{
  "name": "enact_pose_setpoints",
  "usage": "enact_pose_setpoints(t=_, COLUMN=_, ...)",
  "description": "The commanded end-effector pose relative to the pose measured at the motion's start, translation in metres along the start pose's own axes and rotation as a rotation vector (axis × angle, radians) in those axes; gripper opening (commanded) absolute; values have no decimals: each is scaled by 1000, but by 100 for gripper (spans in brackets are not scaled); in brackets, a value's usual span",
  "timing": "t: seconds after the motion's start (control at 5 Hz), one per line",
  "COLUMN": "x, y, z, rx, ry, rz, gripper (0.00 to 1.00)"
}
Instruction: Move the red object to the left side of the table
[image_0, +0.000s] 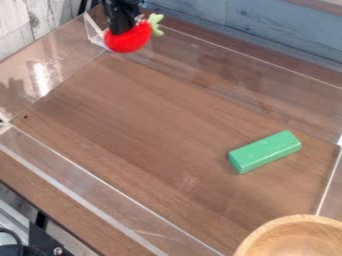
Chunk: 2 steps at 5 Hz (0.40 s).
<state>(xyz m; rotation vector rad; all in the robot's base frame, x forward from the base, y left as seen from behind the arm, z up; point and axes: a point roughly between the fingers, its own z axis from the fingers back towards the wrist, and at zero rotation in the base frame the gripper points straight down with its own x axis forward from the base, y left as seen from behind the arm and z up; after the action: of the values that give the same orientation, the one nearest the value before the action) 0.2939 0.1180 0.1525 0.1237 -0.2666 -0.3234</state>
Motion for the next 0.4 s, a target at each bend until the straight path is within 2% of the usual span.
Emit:
enact_pose_setpoints(t=0.0, x=-1, y=5, z=19, rx=34, ry=-49, rz=14, gripper=0)
enact_pose_setpoints(t=0.2, x=-7, y=5, z=19, rx=29, ry=-49, rz=30, gripper=0)
